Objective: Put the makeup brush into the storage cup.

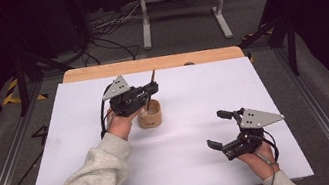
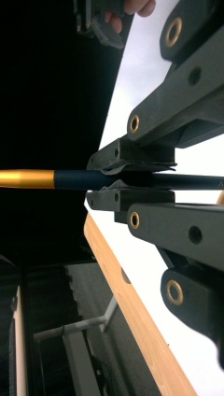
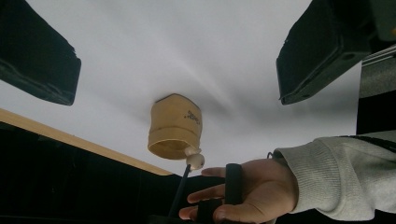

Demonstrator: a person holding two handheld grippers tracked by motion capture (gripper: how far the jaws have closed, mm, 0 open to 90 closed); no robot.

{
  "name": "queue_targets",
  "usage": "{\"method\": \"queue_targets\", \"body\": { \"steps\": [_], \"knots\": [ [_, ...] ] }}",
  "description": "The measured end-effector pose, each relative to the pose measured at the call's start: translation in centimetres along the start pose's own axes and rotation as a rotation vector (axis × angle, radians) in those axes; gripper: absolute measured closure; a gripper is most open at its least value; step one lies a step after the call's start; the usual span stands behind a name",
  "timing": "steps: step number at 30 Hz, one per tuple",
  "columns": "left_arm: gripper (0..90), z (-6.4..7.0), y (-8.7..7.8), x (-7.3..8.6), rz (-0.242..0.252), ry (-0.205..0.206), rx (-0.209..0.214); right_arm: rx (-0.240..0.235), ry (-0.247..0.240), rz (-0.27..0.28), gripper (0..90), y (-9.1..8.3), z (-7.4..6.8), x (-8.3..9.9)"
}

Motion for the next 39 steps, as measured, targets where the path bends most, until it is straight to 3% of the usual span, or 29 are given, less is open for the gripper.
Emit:
{"method": "queue_targets", "body": {
  "steps": [18, 33, 39],
  "knots": [
    [81.8, -1.4, 0.5, 1.3, 0.016, 0.003, -0.036, -0.019, -0.001, 0.008, 0.2, 0.0, -0.3, -0.1],
    [81.8, -2.0, 0.3, 3.1, 0.034, -0.043, -0.023, -0.027, 0.000, 0.008, 0.2, -0.1, -0.4, -0.1],
    [81.8, -2.0, 0.3, 3.5, 0.027, -0.042, -0.016, -0.030, 0.004, 0.007, 0.2, 0.0, -0.4, -0.1]
  ]
}}
Point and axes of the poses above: each handheld gripper's, and its own axes: y roughly forward along the jaws, x roughly out of its underside, z roughly to its right, the point moved 4 cm from there along y, roughly forward along the jaws, and after that the axes turned 12 degrees about x, right-handed, at the moved point
